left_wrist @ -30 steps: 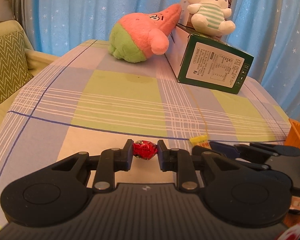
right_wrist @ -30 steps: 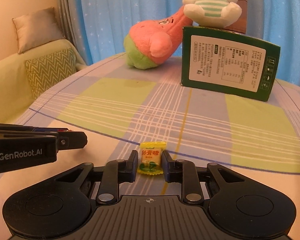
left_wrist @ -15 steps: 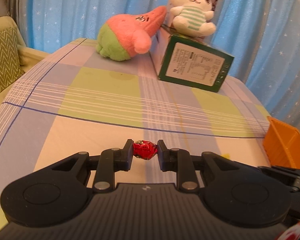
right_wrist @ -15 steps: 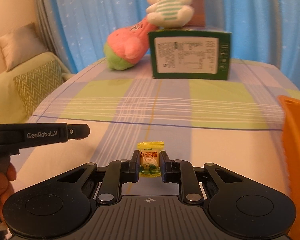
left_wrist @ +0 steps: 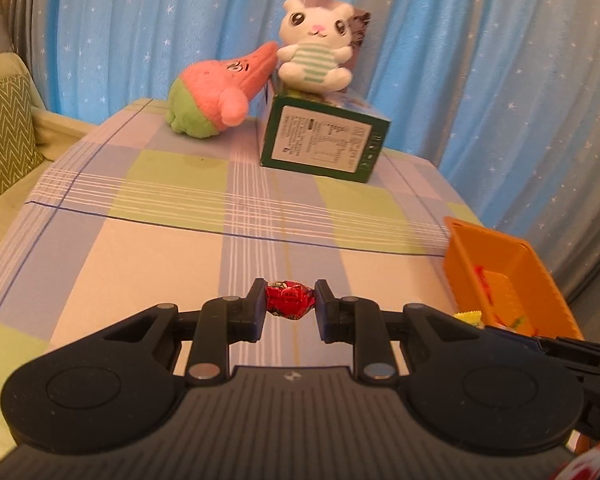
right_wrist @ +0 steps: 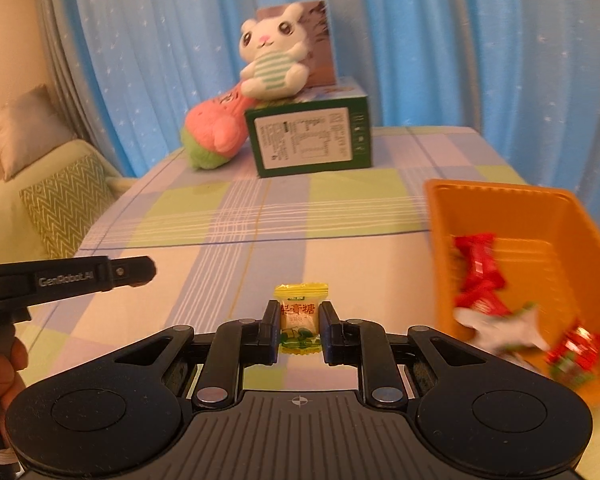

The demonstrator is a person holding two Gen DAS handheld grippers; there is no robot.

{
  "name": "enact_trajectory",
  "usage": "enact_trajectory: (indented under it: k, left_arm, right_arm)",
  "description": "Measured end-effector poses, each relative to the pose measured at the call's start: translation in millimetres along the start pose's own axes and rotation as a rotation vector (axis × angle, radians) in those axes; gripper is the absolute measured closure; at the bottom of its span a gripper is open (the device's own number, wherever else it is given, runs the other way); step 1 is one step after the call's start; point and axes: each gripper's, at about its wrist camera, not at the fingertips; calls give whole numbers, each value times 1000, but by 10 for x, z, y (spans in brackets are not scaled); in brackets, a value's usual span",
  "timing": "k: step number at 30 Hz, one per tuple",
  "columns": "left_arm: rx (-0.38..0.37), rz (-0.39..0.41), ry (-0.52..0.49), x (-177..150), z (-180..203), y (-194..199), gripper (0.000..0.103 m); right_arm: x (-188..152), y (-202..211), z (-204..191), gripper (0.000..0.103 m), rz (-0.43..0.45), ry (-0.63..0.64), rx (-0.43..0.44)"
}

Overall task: Organize snacks
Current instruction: 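Carry the red candy and yellow packet over the orange tray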

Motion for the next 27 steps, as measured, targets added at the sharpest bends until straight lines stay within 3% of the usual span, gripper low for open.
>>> enact_trajectory:
  k: [13,19,27]
  left_arm:
    - [30,-2,-43,-299,330,833,81]
    - [17,-14,-45,-394,445,975,81]
    - [-54,-44,-75,-521,754,1009,81]
  right_arm:
    - [-281,892,167,83,35,-20,-26]
    - [-367,1140,267,83,45,-28,-53]
    - [-426,1358,475,83,43,-58,-116]
Point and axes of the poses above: each gripper's, at about its wrist camera, not at the fingertips, and y roughly against the way its jaws point, z to its right, x to its top, and after that the axes turned 2 degrees about y, right-handed
